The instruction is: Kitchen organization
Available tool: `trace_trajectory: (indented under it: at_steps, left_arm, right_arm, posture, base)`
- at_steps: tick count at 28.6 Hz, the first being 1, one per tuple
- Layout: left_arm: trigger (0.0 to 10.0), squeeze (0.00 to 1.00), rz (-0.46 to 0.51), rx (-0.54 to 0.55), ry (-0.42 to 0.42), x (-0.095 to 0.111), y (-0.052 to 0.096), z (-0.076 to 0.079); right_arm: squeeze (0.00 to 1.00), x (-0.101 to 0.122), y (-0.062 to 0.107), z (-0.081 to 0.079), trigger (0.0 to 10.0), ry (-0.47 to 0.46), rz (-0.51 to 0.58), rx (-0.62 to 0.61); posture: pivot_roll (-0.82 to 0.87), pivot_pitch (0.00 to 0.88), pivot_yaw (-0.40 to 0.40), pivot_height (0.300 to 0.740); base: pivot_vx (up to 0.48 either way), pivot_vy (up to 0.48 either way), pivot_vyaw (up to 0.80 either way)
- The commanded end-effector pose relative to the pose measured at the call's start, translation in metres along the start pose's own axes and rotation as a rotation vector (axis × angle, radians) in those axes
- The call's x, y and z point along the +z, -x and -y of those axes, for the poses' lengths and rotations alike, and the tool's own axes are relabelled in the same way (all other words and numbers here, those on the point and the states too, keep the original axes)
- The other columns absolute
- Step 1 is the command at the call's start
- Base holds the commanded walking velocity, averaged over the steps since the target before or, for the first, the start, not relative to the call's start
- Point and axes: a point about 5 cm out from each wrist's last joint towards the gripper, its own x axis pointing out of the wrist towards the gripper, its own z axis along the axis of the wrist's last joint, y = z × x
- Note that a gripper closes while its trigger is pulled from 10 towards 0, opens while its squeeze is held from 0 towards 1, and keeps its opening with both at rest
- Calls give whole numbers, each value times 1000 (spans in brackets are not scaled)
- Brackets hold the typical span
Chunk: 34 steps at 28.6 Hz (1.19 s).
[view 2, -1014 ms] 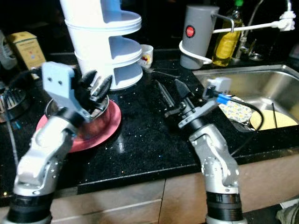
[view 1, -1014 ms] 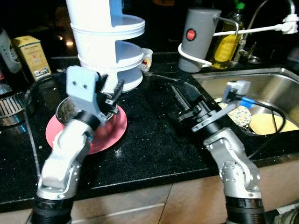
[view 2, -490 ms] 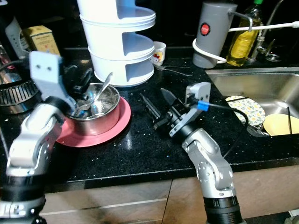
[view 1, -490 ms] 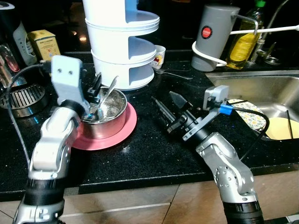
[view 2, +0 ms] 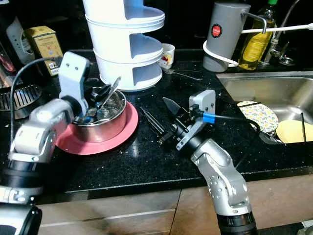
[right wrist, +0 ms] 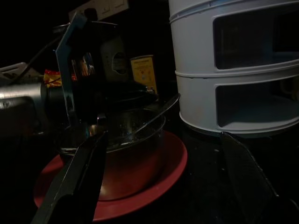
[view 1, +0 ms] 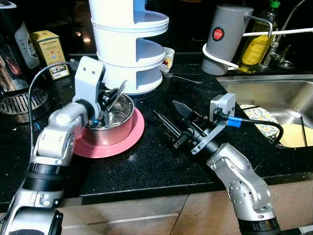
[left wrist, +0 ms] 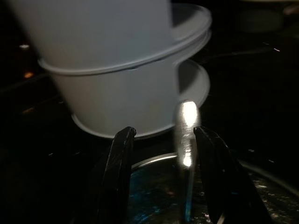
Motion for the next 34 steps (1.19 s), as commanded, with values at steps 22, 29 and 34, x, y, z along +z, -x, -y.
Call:
trace_trajectory:
  at_steps: [22,29,34]
  left_arm:
    - [10000,0,-268,-101,-19,16,24,-9]
    - [10000,0,-310,-173,75,4,23,6]
    - [10000,0,-340,-167,80,-4,22,5]
  right_arm:
    - [0,2,-3,-1,10000,33,-24,15]
    - [0,6,-3,-9,10000,57,-33,70]
    - [0,8,-2,-12,10000,63,-38,101]
  posture:
    - [26,0,-23,740]
    - [20,0,-25,740]
    - [15,0,-24,740]
  base:
    - [0,0,0]
    - [0,0,0]
    - [0,0,0]
